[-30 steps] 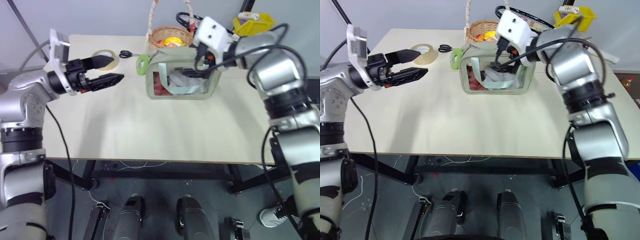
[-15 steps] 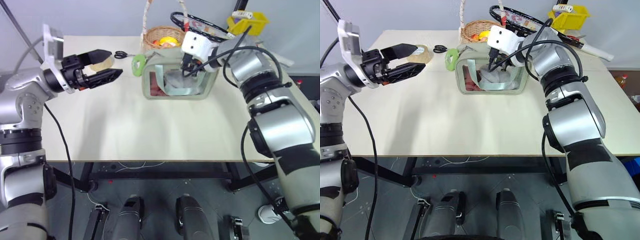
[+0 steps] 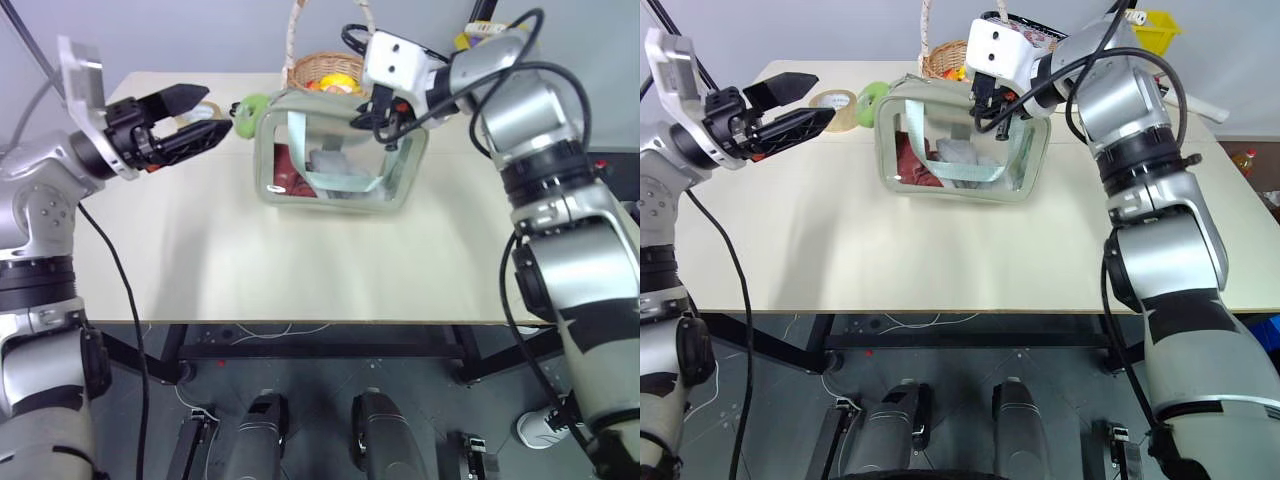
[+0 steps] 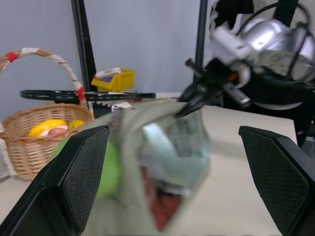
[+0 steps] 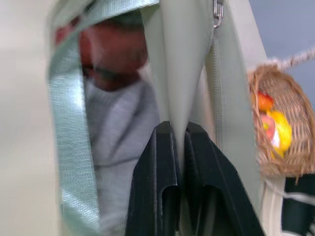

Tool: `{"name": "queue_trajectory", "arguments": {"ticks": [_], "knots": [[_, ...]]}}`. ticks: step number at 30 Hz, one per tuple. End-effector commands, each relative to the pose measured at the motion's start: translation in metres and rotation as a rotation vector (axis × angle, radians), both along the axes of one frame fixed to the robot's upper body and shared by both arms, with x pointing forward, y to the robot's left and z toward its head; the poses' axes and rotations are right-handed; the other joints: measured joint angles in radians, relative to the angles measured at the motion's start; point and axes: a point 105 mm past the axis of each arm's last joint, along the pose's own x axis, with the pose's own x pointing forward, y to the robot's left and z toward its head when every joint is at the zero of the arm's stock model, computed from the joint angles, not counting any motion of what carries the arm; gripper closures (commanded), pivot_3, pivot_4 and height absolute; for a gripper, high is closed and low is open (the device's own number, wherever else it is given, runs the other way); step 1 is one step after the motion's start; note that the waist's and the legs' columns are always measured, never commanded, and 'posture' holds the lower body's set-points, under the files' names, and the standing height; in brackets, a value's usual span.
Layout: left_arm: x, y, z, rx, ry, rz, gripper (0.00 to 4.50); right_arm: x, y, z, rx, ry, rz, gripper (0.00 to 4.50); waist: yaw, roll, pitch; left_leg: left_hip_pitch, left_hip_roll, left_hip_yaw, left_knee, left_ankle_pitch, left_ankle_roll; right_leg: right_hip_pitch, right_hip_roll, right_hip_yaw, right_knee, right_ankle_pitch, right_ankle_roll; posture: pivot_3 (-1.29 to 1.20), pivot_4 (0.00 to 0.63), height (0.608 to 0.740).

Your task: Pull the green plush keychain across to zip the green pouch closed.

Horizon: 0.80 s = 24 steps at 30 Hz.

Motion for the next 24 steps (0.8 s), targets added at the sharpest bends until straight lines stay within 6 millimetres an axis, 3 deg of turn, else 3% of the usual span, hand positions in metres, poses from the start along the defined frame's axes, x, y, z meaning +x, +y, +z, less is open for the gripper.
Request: {"name": "queue_trajectory", "arguments": {"ticks": [1,6,12,20,24], "knots": [[-0.005,0.006,0.015,-0.005,-0.052,0.007,0.0,-0.035,0.012,0.021,0.033,-0.053,0.084,4.47,0.0,0.0,0.0,0.0,0.0,0.0,0.0,0.0,0.0,0.0,0.0,0.0,0.0,0.0,0.0,0.0,0.15,0.644],[-0.002,0.002,0.013,0.011,-0.039,-0.006,0.0,-0.058,0.022,-0.004,0.011,0.022,0.047,4.47,0.001,0.0,0.0,0.0,0.001,0.0,0.0,0.0,0.0,0.0,-0.001,0.0,0.0,0.0,0.0,0.0,0.15,0.644],[0.001,-0.001,0.012,0.024,-0.029,-0.021,0.0,-0.073,0.031,-0.014,0.028,0.07,0.002,4.47,0.001,0.0,0.0,0.0,0.001,0.0,0.0,0.0,0.0,0.0,-0.001,0.0,-0.001,0.0,0.0,0.0,0.15,0.644],[0.001,-0.001,0.009,0.041,-0.023,-0.026,0.0,-0.071,0.034,-0.031,0.028,0.113,-0.07,4.47,0.001,0.0,0.0,0.0,0.001,0.0,0.0,0.0,0.0,0.001,-0.002,0.0,-0.001,0.0,0.0,0.0,0.15,0.644],[0.001,-0.002,0.007,0.055,-0.019,-0.025,0.0,-0.059,0.032,-0.037,0.045,0.124,-0.147,4.47,0.001,-0.001,0.0,0.0,0.001,0.0,0.0,0.0,0.0,0.001,-0.002,0.0,-0.001,0.0,0.0,0.0,0.15,0.644]]}}
